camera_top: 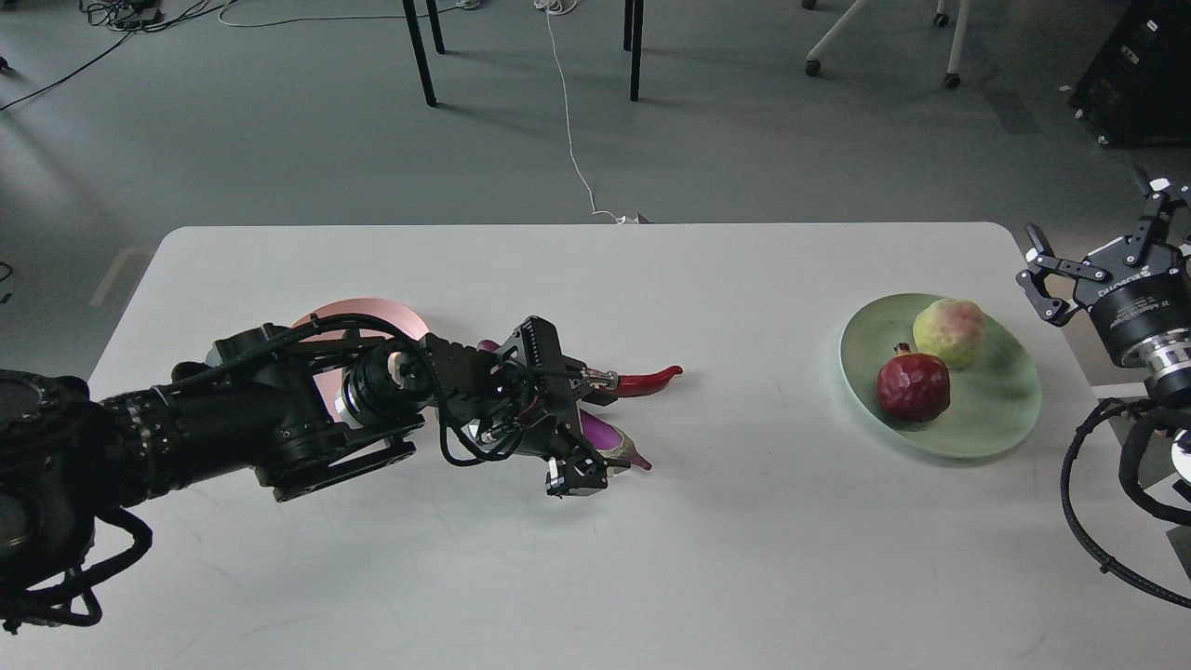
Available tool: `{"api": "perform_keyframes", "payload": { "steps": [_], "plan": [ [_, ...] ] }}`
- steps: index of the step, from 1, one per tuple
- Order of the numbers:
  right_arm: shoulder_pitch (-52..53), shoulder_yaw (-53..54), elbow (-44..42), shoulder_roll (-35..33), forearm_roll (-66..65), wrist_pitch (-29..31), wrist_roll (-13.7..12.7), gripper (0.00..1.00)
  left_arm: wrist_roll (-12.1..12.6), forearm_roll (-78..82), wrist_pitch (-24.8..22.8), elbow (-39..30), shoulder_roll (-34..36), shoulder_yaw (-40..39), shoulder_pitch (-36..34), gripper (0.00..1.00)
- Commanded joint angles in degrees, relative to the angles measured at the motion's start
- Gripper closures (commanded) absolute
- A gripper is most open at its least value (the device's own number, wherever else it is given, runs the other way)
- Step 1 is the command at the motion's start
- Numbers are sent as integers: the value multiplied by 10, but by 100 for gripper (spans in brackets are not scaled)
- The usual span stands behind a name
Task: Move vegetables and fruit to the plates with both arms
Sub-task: 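Reach the left gripper over the purple eggplant and grasp it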
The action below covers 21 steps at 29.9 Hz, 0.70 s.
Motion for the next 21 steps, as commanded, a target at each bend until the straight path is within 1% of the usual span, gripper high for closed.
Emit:
{"api": "perform_keyframes", "payload": {
  "steps": [1, 3, 4, 15, 16, 18, 21],
  "plan": [
    [0, 2, -1, 7, 0, 0, 0, 2, -1, 0, 0, 4, 3, 9, -9, 41],
    [-1, 2, -1, 10, 0, 0, 0, 2, -3, 0, 0, 7, 5, 13, -12, 46],
    [-1, 2, -1, 10, 0, 0, 0, 2, -3, 0, 0, 9, 6, 14, -13, 46],
    [-6, 3, -1, 10, 0, 0, 0, 2, -4, 0, 0, 13, 10, 22, -7, 47],
    [-7, 3, -1, 10, 0, 0, 0, 2, -7, 0, 1, 12, 12, 24, -7, 50],
    [-7, 3, -1, 10, 0, 0, 0, 2, -15, 0, 2, 12, 13, 27, -6, 60],
    [-7, 4, -1, 10, 0, -1, 0, 2, -21, 0, 2, 10, 14, 24, -8, 67]
  ]
}}
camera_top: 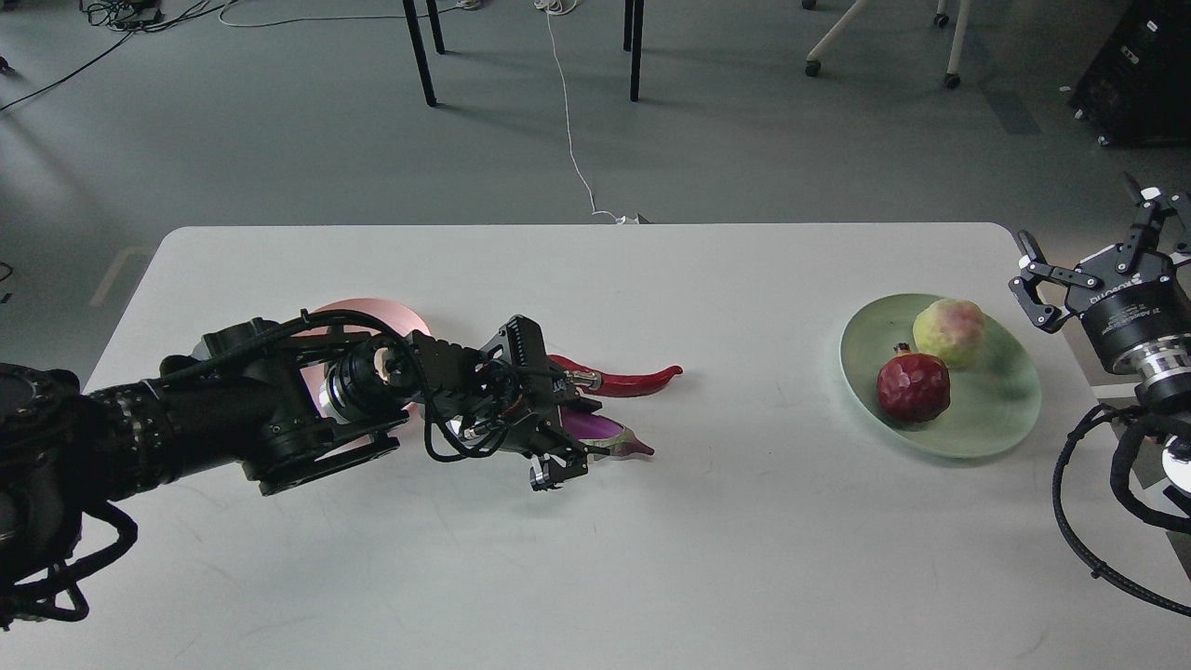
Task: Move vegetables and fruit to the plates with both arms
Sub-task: 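Reach the left gripper over the purple eggplant and grasp it, then carry the eggplant onto the pink plate and release it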
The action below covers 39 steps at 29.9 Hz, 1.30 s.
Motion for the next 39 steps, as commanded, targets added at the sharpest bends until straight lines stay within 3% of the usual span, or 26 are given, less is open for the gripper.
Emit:
{"api": "perform_keyframes", "payload": {
  "steps": [1, 10, 15, 19, 25, 30, 36, 39],
  "plan": [
    [0, 4, 1, 0, 0, -2, 0, 2, -5, 0, 1, -4, 1, -3, -2, 68],
    [1, 15, 0, 0, 0, -3, 0, 2, -1, 0, 20, -69, 52, -30, -36, 71],
    [1, 17, 0, 1, -1, -4, 0, 2, -2, 0, 15, -149, 131, -61, -62, 69],
    [2, 18, 0, 1, 0, -6, 0, 2, -4, 0, 15, -167, 191, -57, -74, 69],
    [9, 18, 0, 17, -1, -8, 0, 2, -4, 0, 14, -131, 244, -47, -55, 68],
    [10, 20, 0, 17, -1, -8, 0, 2, -5, 0, 15, -48, 243, -52, 6, 66],
    [10, 20, 0, 17, -1, -8, 0, 2, -4, 0, 15, -38, 235, -58, 29, 65],
    [10, 20, 0, 17, -1, -8, 0, 2, -4, 0, 15, -32, 225, -58, 29, 53]
  ]
}}
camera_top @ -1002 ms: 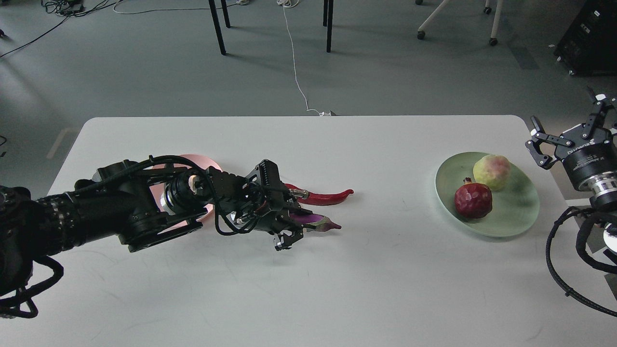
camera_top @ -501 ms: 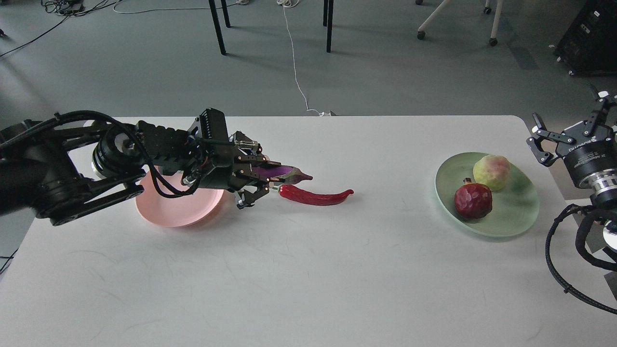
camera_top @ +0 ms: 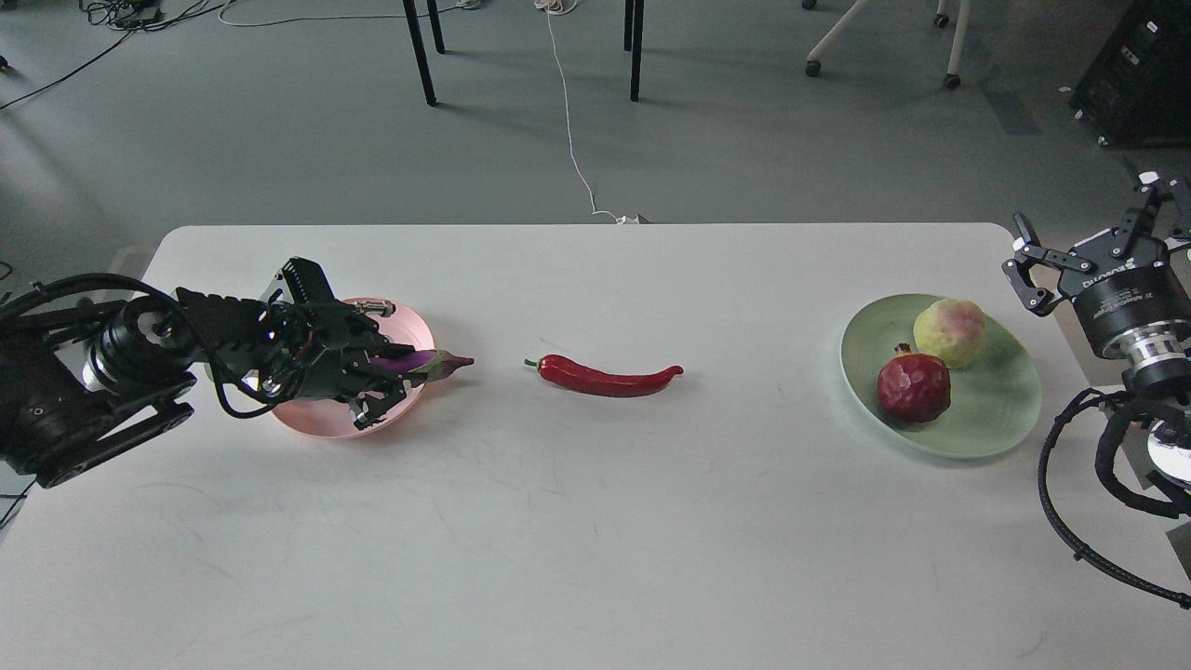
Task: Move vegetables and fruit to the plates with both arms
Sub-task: 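Carry the eggplant onto the pink plate and release it, then move the left gripper to the red chili pepper and grasp it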
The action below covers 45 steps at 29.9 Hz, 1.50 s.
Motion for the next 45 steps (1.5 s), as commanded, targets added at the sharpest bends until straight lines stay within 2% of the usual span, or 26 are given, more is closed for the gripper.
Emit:
{"api": "perform_keyframes", "payload": {
  "steps": [1, 3, 7, 12, 16, 20, 25, 30, 35, 45],
  "plan": [
    [-1, 0, 0, 0, 0, 0, 0, 2, 1, 0, 0, 8, -7, -1, 1, 45],
    [-1, 0, 0, 0, 0, 0, 0, 2, 1, 0, 0, 12, -8, 0, 2, 20],
    [-1, 0, -1, -1, 0, 0, 0, 2, -1, 0, 1, 12, -10, -1, 3, 14],
    [-3, 0, -9, 0, 0, 0, 0, 2, -4, 0, 1, 10, -6, -11, -15, 14],
    [-2, 0, -9, 1, 0, 0, 0, 2, -22, 0, -1, 0, -19, -9, -80, 14],
    [0, 0, -9, 1, 0, 0, 0, 2, -22, 0, -20, -29, -78, -8, -106, 14],
    [-1, 2, -9, -4, 0, 2, 0, 2, -22, 0, -41, -16, -163, -2, -102, 15],
    [-7, 3, -17, -7, 0, 3, 0, 2, -15, 0, -42, 15, -225, 8, -80, 16],
    [-8, 4, -17, -7, 0, 3, 0, 2, 32, 0, -39, 75, -279, 21, -73, 19],
    [-6, 5, -16, -5, 0, 5, 0, 2, 33, 0, -14, 184, -351, 22, -71, 20]
  ]
}}
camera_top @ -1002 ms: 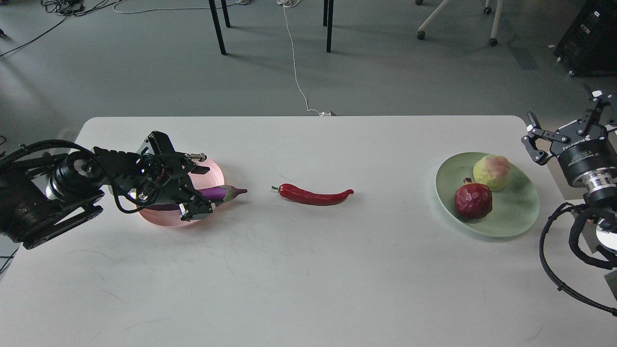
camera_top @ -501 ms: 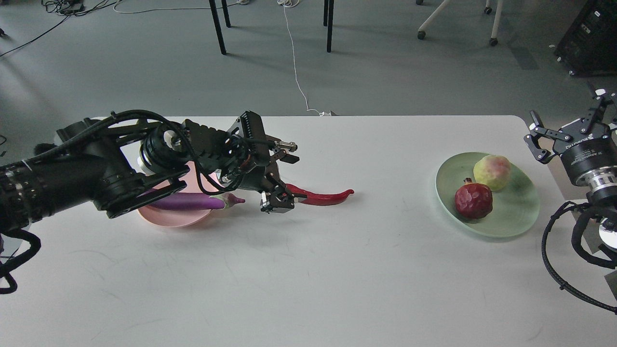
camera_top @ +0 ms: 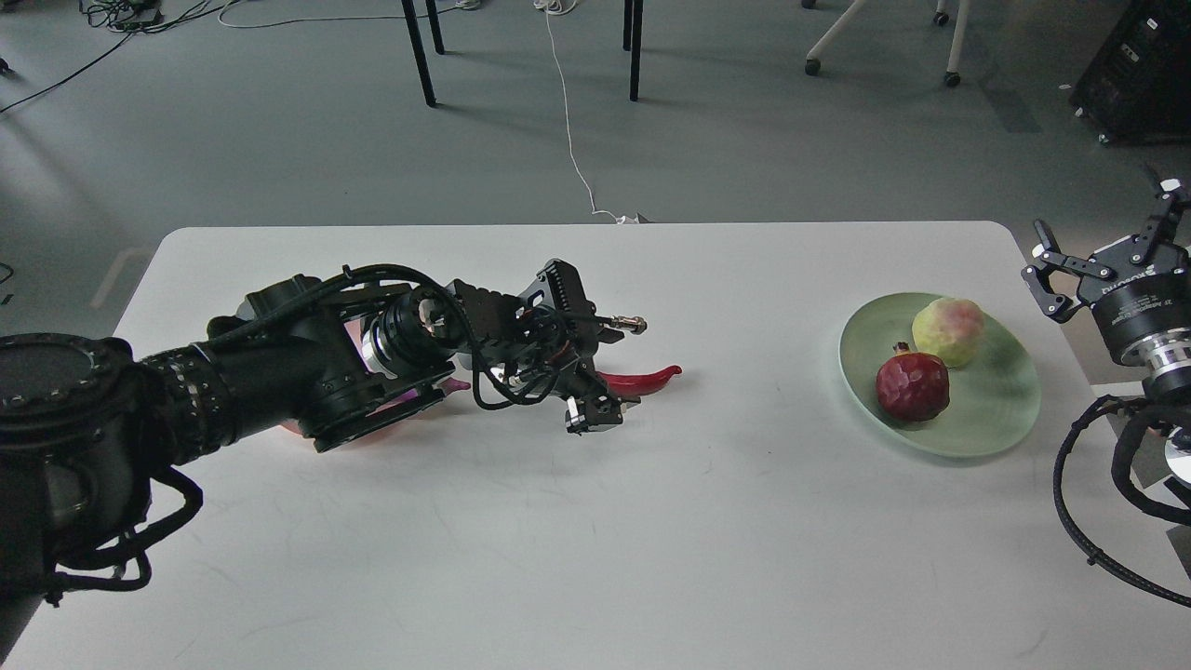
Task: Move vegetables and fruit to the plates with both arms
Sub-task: 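Move the left gripper to the red chili pepper and grasp it, then lift the chili pepper onto the pink plate and release it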
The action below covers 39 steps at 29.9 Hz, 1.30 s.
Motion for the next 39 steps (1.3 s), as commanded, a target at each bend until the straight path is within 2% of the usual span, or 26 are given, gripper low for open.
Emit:
{"api": "perform_keyframes", "payload": {
  "steps": [1, 8, 19, 23, 29, 32, 35, 39],
  "plan": [
    [3, 1, 0, 0, 0, 0, 0, 2, -1, 0, 9, 39, -25, 0, 2, 20],
    [7, 2, 1, 1, 0, -1, 0, 2, -2, 0, 9, 52, -30, 14, 13, 41],
    [8, 3, 0, -2, 0, -1, 0, 2, -4, 0, 9, 77, -29, 22, 31, 44],
    [8, 3, 0, -2, 0, -2, 0, 2, -6, 0, 9, 76, -26, 22, 34, 66],
    [8, 3, -1, -2, 0, -3, 0, 2, -5, 0, 10, 71, -24, 15, 29, 81],
    [8, 3, -1, -2, -2, -3, 0, 2, -7, 0, 10, 55, -16, 14, 21, 88],
    [10, 2, -3, -3, -5, -3, 0, 2, -7, -10, 9, 32, 9, 14, 2, 88],
    [25, 2, -16, -8, -6, -2, 0, 2, -6, -61, 3, -63, 85, 13, -31, 87]
  ]
}}
